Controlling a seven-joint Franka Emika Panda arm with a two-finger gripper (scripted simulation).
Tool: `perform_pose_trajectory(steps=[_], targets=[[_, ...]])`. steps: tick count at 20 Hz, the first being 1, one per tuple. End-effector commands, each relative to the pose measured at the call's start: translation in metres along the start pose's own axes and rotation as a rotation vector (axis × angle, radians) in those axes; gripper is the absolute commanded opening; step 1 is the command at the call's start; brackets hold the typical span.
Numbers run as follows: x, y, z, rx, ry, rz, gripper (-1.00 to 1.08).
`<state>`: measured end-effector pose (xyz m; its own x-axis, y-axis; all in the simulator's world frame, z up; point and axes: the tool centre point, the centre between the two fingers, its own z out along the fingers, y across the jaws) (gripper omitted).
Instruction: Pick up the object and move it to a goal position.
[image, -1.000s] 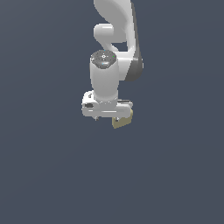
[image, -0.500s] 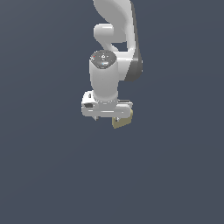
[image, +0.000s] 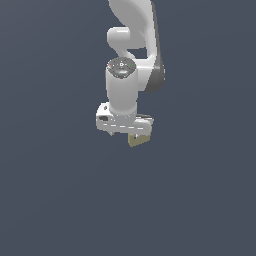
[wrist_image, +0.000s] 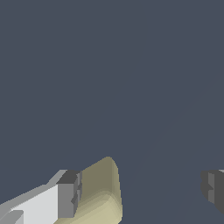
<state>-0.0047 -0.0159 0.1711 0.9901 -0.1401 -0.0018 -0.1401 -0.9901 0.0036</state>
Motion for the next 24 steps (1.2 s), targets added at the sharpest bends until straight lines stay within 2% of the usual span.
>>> perform_pose_trajectory(steps=[1,24], targets=[[-0.003,-0.003,0.001,0.0,0.0,0.038,1.0],[-0.044,-0.038,0.014,0.0,0.001,0.555,1.0]])
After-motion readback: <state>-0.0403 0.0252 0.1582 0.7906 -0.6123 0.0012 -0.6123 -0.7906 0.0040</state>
